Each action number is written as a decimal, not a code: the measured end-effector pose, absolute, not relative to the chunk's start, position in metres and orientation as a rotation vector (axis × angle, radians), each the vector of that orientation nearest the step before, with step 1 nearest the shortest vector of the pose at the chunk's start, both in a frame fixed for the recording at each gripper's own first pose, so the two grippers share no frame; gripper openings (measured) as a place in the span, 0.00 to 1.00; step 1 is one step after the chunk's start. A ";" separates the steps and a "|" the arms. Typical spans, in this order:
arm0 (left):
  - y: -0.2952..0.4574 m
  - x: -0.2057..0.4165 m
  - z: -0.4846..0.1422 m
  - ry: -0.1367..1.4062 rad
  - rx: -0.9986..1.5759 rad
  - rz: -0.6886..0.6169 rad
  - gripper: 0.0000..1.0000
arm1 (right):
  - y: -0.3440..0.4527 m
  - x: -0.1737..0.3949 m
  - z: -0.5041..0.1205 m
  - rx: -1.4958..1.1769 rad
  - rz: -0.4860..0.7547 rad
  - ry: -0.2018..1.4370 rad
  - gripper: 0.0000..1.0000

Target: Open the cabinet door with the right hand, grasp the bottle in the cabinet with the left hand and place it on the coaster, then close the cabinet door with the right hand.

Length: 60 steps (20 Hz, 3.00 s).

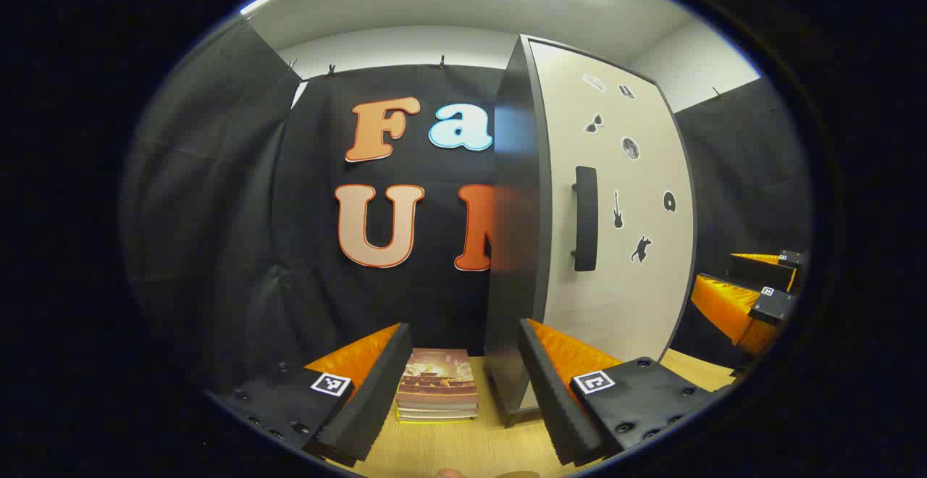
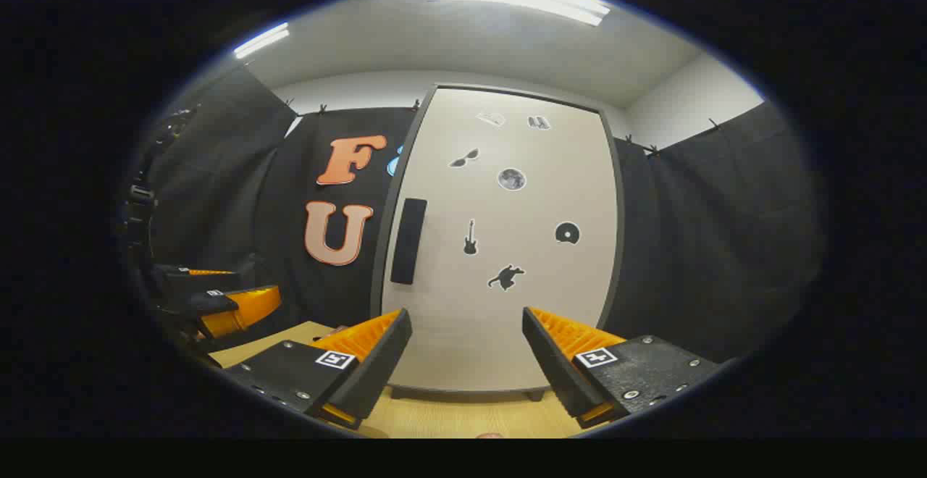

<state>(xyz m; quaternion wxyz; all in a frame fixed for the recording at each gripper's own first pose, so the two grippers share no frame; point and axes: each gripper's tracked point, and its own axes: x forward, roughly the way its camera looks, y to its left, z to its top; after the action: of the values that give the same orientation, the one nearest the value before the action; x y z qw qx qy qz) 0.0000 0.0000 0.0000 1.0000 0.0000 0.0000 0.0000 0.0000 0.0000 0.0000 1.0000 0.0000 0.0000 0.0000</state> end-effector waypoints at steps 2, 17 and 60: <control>0.003 0.004 0.002 -0.001 0.007 -0.007 0.96 | 0.002 0.005 0.001 0.002 -0.017 -0.011 0.95; 0.038 0.011 -0.009 0.019 0.014 0.024 0.95 | 0.039 0.025 -0.015 0.052 0.016 0.055 0.95; 0.114 0.022 -0.038 0.085 0.016 -0.013 0.95 | 0.069 0.143 0.030 0.119 -0.152 -0.004 0.17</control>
<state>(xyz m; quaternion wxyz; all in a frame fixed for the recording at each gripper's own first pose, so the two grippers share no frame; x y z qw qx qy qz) 0.0219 0.1143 -0.0376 0.9990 0.0080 0.0426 -0.0067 0.1434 0.0685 0.0301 0.9953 0.0596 -0.0020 -0.0757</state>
